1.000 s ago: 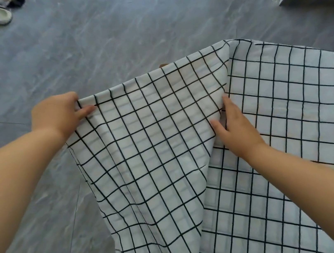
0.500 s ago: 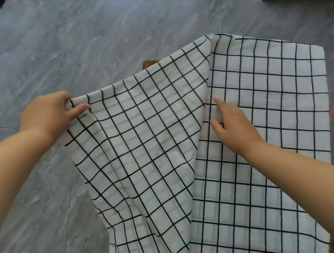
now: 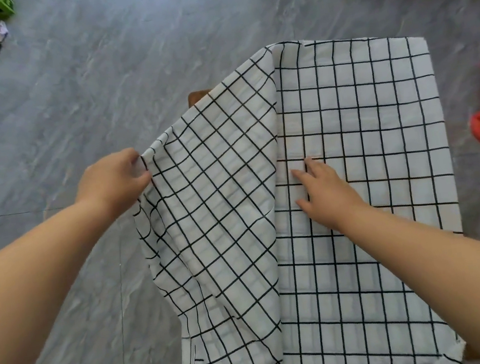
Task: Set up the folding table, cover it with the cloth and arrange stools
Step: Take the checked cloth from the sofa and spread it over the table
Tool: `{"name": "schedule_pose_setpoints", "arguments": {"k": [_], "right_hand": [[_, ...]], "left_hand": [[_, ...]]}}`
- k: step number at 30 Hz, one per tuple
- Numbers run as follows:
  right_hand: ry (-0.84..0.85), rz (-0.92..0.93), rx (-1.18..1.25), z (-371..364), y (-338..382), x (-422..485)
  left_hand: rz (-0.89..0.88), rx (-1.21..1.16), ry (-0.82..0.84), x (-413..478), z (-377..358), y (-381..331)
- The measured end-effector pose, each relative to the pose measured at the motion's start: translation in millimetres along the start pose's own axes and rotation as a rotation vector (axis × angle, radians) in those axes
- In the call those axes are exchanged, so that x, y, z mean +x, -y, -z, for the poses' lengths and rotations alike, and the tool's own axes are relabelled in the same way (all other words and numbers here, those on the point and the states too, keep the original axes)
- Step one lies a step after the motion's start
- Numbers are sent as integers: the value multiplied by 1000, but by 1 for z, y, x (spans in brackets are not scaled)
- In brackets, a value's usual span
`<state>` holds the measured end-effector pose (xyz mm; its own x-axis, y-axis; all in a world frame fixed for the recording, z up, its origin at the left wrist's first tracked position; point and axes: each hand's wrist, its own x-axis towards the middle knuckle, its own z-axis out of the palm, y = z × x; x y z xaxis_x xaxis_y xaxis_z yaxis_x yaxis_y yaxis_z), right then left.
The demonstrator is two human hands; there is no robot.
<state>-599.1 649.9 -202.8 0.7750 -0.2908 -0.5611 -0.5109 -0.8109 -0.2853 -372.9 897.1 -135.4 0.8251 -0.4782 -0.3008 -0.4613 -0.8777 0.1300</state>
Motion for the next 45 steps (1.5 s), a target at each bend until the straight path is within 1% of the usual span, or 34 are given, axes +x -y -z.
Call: {"name": "schedule_pose_setpoints", "arguments": {"k": [4, 7, 11, 14, 17, 19, 22, 24, 29, 33, 35, 37, 40, 41, 43, 45], "right_hand": [[-14, 33, -14, -7, -2, -14], [-9, 31, -11, -11, -7, -28], [-15, 114, -27, -18, 0, -43], [18, 68, 8, -28, 14, -49], [-50, 18, -20, -39, 30, -49], [-128, -47, 78, -47, 42, -52], [-158, -200, 428, -54, 71, -58], [-220, -247, 562, -61, 86, -65], [-223, -426, 763, -73, 120, -79], [-205, -538, 746, -73, 134, -81], [-216, -540, 768, -71, 139, -77], [-210, -512, 841, -67, 146, -71], [-122, -447, 1088, -65, 159, -64], [-77, -428, 1133, -66, 164, -63], [-12, -386, 1081, -72, 168, -61], [1, -364, 1017, -77, 171, -59]], "left_hand": [[-11, 9, -21, -8, -3, -18], [-40, 65, -29, -12, -1, -26], [-69, 122, -33, -10, 1, -25], [-118, 140, -8, 0, 1, -13], [-141, 203, 20, 10, 0, 10], [-151, 171, 48, 16, 0, 25], [-147, 115, 65, 24, 4, 50], [-156, 96, 83, 31, 4, 64], [-198, 71, 132, 43, 14, 86], [-236, 37, 134, 53, 16, 98], [-250, 59, 113, 59, 17, 105], [-263, 108, 75, 67, 20, 115], [-247, 111, 39, 82, 25, 129], [-228, 116, 32, 86, 27, 131], [-208, 126, 16, 93, 32, 131], [-219, 133, 12, 95, 37, 125]]}}
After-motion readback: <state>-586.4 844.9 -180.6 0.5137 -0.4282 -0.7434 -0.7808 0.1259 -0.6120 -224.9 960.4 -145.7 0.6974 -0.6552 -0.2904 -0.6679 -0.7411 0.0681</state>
